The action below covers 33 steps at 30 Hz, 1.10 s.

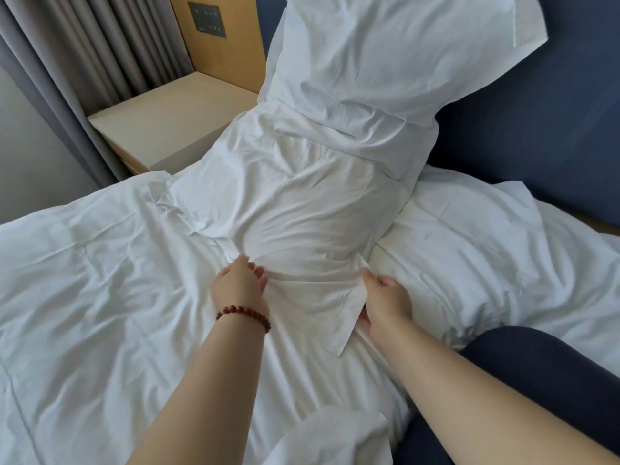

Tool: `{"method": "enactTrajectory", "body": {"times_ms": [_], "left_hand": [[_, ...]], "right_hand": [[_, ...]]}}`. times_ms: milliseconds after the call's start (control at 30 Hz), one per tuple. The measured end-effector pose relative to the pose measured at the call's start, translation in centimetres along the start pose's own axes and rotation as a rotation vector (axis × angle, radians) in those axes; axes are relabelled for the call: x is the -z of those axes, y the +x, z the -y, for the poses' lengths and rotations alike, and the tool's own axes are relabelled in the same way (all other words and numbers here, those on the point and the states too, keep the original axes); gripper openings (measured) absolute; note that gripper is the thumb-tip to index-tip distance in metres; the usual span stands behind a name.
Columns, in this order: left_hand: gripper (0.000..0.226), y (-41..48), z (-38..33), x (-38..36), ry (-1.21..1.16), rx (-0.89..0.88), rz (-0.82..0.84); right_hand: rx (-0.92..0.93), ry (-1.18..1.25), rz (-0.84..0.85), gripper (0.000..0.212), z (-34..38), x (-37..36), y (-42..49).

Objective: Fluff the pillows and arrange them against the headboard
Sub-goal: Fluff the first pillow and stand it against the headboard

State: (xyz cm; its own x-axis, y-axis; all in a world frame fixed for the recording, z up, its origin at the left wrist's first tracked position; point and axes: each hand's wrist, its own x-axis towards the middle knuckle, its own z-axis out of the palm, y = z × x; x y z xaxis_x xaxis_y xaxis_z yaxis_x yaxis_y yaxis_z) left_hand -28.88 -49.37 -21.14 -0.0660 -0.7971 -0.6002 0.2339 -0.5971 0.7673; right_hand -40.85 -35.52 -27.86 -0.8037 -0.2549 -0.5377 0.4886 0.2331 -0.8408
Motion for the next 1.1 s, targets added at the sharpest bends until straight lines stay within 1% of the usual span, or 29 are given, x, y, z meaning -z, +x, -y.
{"method": "enactTrajectory", "body": {"times_ms": [33,100,133,200,233,300,367,500,600,667,733,767,833,900,967,1033,1100], "left_hand": [[0.006,-1.0,0.2,-1.0,0.056,-0.018,0.063],[0.006,-2.9,0.3,-3.4,0.161,-0.101,0.197],[0.006,-3.5,0.4,-4.5,0.205,-0.17,0.25],[0.006,-4.0,0.3,-6.4,0.319,-0.32,0.318],[0.007,-3.9,0.2,-7.2,0.384,-0.384,0.337],[0.016,-3.3,-0.3,-9.1,0.51,-0.471,0.371],[0.03,-2.5,-0.9,-11.1,0.593,-0.514,0.4],[0.051,-0.3,-2.9,-15.9,0.831,-0.724,0.406],[0.069,2.2,-4.4,-19.8,1.031,-0.901,0.443],[0.076,3.3,-5.7,-22.7,1.053,-0.968,0.43],[0.075,3.8,-7.7,-26.2,0.983,-1.026,0.375],[0.073,4.0,-8.6,-27.9,0.958,-1.043,0.344],[0.07,4.6,-9.8,-31.3,0.948,-1.022,0.315],[0.069,5.0,-9.7,-33.9,0.956,-0.944,0.292],[0.066,5.1,-9.0,-35.7,0.954,-0.867,0.286],[0.066,5.1,-8.4,-36.9,0.975,-0.871,0.303],[0.066,5.4,-8.3,-37.7,0.991,-0.887,0.32]], "right_hand": [[0.054,-0.037,0.004,0.043,0.2,0.2,0.4],[0.173,-0.035,0.062,0.035,1.8,0.3,0.5],[0.217,-0.02,0.104,0.044,2.8,0.5,0.6],[0.272,0.004,0.171,0.069,4.8,1.0,1.3],[0.296,0.012,0.2,0.076,5.8,1.1,1.8],[0.328,0.009,0.218,0.081,7.2,1.3,2.8],[0.354,0.004,0.213,0.083,8.8,1.2,4.0],[0.472,-0.046,0.145,0.099,13.5,0.4,6.8],[0.568,0.003,0.073,0.112,18.6,0.2,9.0],[0.651,0.031,-0.001,0.117,22.1,0.5,10.2],[0.69,0.065,-0.068,0.12,25.7,1.0,11.7],[0.693,0.097,-0.073,0.12,27.3,1.4,12.4],[0.717,0.168,-0.043,0.121,29.9,1.6,13.5],[0.765,0.171,-0.031,0.118,31.6,1.4,14.3],[0.815,0.159,-0.023,0.112,32.5,1.2,14.9],[0.837,0.174,-0.018,0.105,32.9,1.2,15.2],[0.85,0.135,-0.038,0.095,33.2,1.5,15.2]]}}
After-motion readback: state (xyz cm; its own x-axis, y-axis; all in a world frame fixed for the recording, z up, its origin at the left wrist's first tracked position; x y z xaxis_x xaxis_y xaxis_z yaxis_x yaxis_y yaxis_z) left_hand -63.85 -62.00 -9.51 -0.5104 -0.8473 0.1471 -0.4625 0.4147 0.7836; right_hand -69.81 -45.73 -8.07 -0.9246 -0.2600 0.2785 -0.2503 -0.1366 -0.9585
